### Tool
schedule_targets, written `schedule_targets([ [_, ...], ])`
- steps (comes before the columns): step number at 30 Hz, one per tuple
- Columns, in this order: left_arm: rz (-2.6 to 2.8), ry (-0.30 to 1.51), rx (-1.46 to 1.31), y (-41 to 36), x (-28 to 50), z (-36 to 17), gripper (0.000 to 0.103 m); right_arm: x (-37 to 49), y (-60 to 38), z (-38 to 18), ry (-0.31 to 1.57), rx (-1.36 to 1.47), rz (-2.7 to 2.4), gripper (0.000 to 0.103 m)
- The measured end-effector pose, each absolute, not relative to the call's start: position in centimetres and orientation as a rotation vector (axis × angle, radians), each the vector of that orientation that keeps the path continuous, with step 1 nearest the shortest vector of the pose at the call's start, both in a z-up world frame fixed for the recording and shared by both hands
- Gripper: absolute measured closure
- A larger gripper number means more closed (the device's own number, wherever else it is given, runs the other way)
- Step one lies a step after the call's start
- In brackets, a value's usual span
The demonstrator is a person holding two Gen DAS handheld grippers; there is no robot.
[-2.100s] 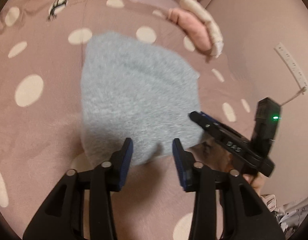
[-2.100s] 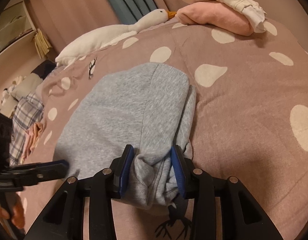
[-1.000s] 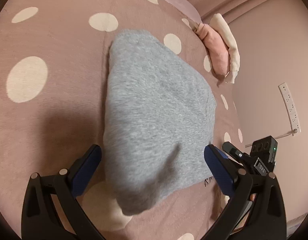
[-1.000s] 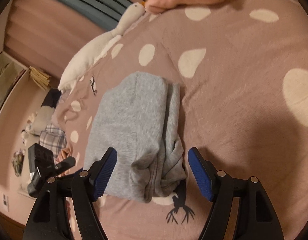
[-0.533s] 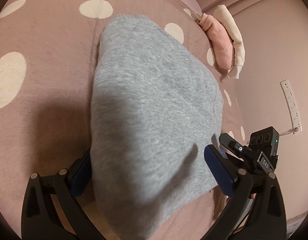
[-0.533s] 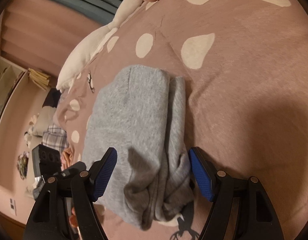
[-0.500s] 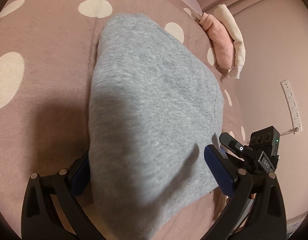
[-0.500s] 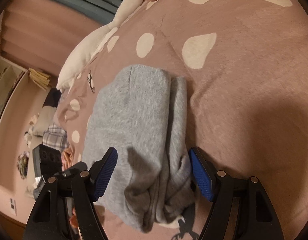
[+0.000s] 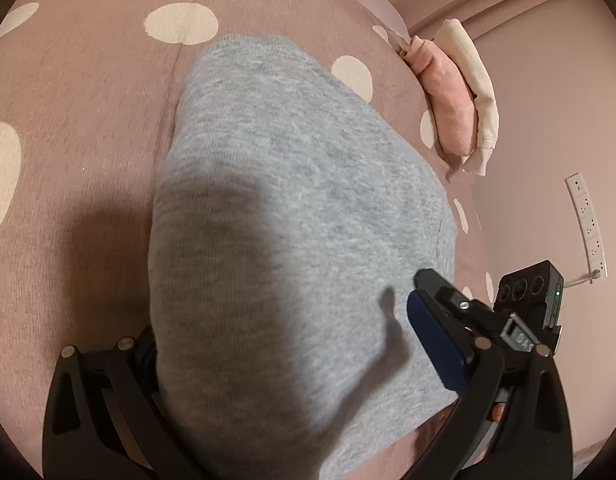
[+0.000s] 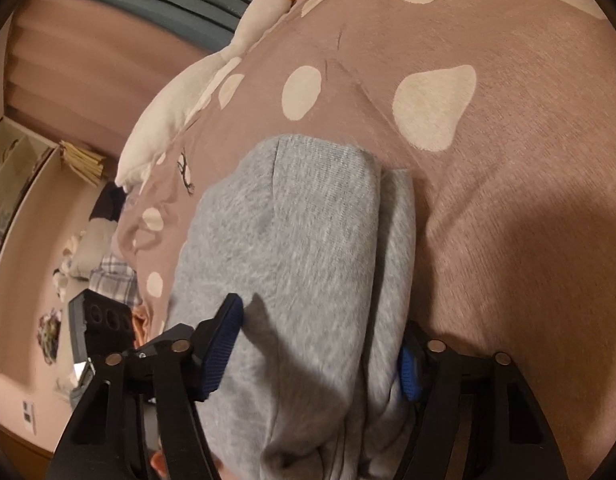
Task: Fold small clothes
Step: 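Grasp the folded bundle's edge with the right gripper and tuck it under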
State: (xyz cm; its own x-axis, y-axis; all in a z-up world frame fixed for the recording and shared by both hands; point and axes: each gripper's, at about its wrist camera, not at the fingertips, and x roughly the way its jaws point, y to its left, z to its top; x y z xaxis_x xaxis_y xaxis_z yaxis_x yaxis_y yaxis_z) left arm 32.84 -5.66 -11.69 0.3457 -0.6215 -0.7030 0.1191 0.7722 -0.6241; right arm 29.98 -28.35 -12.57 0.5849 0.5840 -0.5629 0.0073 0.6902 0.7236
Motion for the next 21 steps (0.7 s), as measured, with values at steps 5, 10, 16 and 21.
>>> schedule_targets([
  [5, -0.495, 1.129, -0.459, -6.4, 33.0, -11.5, 0.007, 30.0, -28.3, -12.5, 0.898, 0.726, 0.364, 0.054],
  [10, -0.457, 1.132, -0.356, -7.1, 32.9, -11.1, 0.018, 30.0, -27.3, -11.7, 0.893, 0.662, 0.345, 0.063],
  [16, -0.428, 1.11, -0.291, -7.4, 32.5, -11.0, 0.024, 30.1, -26.8, -11.5, 0.891, 0.638, 0.322, 0.066],
  [21, -0.413, 1.077, -0.273, -7.0, 32.0, -10.6, 0.039, 29.7, -25.4, -10.2, 0.856, 0.538, 0.293, 0.072],
])
